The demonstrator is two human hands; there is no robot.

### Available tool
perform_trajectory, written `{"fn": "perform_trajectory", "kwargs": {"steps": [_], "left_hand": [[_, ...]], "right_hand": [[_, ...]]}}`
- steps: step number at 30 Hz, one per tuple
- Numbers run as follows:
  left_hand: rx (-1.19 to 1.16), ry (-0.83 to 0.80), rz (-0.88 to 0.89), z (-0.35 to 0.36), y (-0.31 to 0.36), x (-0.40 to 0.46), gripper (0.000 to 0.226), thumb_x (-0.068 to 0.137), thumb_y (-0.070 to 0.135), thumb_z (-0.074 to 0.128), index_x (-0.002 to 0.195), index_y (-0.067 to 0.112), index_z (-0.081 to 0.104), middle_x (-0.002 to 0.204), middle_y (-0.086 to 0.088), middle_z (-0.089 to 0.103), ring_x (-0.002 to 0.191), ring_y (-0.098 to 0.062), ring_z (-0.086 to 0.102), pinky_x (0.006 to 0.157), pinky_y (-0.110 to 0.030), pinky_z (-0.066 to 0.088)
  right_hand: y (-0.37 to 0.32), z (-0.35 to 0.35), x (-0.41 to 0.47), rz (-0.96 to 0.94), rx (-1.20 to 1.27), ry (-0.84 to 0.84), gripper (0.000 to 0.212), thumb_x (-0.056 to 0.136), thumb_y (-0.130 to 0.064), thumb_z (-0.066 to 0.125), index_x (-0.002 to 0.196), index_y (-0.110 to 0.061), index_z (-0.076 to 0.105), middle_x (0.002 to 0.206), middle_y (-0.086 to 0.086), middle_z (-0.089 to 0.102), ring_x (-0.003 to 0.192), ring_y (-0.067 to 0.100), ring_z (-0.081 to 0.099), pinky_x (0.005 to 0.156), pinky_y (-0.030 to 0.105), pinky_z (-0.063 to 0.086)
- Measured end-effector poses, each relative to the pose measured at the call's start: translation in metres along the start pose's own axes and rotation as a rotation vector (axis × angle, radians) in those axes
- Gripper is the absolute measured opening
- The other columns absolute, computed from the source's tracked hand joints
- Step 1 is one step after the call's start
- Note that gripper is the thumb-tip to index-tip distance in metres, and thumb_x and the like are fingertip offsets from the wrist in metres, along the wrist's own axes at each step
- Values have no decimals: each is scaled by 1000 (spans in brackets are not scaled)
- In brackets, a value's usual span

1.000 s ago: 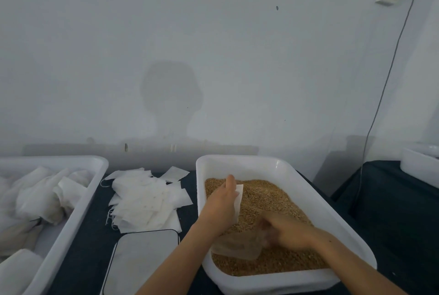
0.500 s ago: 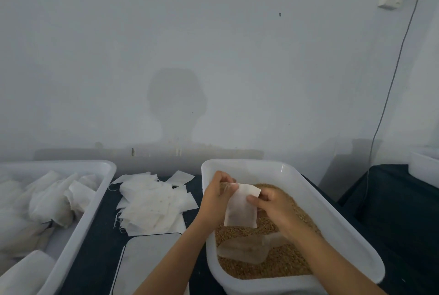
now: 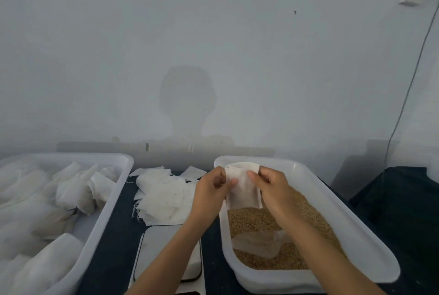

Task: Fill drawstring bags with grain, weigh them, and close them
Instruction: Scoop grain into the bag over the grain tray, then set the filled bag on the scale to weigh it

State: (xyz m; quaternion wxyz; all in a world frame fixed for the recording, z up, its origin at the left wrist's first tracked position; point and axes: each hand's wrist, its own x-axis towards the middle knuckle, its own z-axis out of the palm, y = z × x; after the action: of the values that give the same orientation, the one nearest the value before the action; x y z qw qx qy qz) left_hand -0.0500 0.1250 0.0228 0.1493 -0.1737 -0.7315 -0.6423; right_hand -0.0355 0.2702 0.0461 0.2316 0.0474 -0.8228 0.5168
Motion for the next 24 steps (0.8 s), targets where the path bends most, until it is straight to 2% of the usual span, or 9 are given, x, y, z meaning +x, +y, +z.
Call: {"fn": "perform_trajectory", "kwargs": {"steps": [3,5,8,11,13,16,20,22,24], "left_hand": [[53,109,41,-38,1,-9,22,86,14,66,68,12,53,61,-2,58,59,-15,53,60,-41,50],[111,167,28,-64,-5,-18,22,85,15,67,69,9,53,60,-5,56,56,-17,49,57,-36,45],[173,233,-21,-98,-25,-37,31,83,16,69,63,17,46,52,5,47,50,-3,41,51,-16,36],[252,221,-85,-117,-47,-53,30,83,16,70,63,16,47,54,3,48,50,-5,41,50,-15,35],[302,199,-120,-123,-59,-60,32,82,16,71,62,18,47,54,5,47,50,-4,40,50,-14,36],[350,160,-128,-122,-72,-65,37,80,16,73,59,24,43,53,8,43,49,-1,37,51,-13,37],[451,88,-78,-117,-81,-66,26,81,24,72,79,29,47,59,9,54,54,1,48,54,-10,36],[560,84,-32,-117,-85,-68,22,82,30,71,92,27,52,68,10,55,63,2,48,56,-9,35],[588,125,-8,-121,-90,-71,24,83,33,68,101,25,54,83,12,53,76,1,48,63,-7,33]], "right_hand": [[-23,36,-7,-50,-29,-8,23,93,-19,56,83,-2,67,72,9,66,65,19,59,59,33,47],[-32,64,-14,-41,-24,-32,27,93,-18,55,84,5,65,78,20,65,65,25,56,61,37,46],[-34,106,-33,-23,-75,-62,28,93,-16,55,69,-2,58,66,12,57,62,16,47,59,34,36],[-26,137,-53,-20,-131,-45,34,92,-17,57,60,-16,45,59,-4,45,61,13,44,58,27,32],[-17,148,-62,-10,-173,-59,36,92,-19,59,60,-18,42,57,-7,43,55,7,41,55,20,31],[1,153,-68,23,-259,-68,40,92,-22,59,58,-21,38,57,-9,43,54,4,40,52,19,31],[18,154,-71,13,-309,-77,28,92,-26,58,71,-8,53,70,3,58,66,18,54,61,32,40],[22,152,-72,-26,-267,-138,28,93,-24,58,70,-10,50,67,3,56,63,16,50,61,32,38],[25,150,-73,-64,-224,-171,17,94,-23,56,81,-13,59,79,1,61,75,15,53,70,32,42]]}}
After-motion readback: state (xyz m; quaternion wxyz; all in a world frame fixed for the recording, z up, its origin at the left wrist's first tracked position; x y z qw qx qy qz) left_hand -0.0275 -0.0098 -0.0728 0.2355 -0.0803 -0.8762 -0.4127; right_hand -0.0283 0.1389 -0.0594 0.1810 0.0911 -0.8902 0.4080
